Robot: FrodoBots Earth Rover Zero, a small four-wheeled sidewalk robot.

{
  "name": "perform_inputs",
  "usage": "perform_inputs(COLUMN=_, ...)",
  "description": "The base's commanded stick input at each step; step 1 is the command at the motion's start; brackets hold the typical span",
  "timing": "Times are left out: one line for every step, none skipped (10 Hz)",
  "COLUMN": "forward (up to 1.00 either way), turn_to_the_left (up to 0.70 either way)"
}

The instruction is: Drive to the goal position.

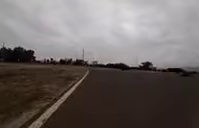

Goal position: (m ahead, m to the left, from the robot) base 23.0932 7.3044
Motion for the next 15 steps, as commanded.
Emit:
perform_inputs(forward=0.85, turn_to_the_left=0.00)
perform_inputs(forward=0.85, turn_to_the_left=0.00)
perform_inputs(forward=0.93, turn_to_the_left=0.00)
perform_inputs(forward=1.00, turn_to_the_left=-0.31)
perform_inputs(forward=1.00, turn_to_the_left=-0.14)
perform_inputs(forward=1.00, turn_to_the_left=0.00)
perform_inputs(forward=1.00, turn_to_the_left=0.00)
perform_inputs(forward=1.00, turn_to_the_left=0.00)
perform_inputs(forward=1.00, turn_to_the_left=0.00)
perform_inputs(forward=1.00, turn_to_the_left=0.00)
perform_inputs(forward=1.00, turn_to_the_left=0.00)
perform_inputs(forward=1.00, turn_to_the_left=-0.05)
perform_inputs(forward=1.00, turn_to_the_left=-0.02)
perform_inputs(forward=1.00, turn_to_the_left=0.00)
perform_inputs(forward=1.00, turn_to_the_left=0.00)
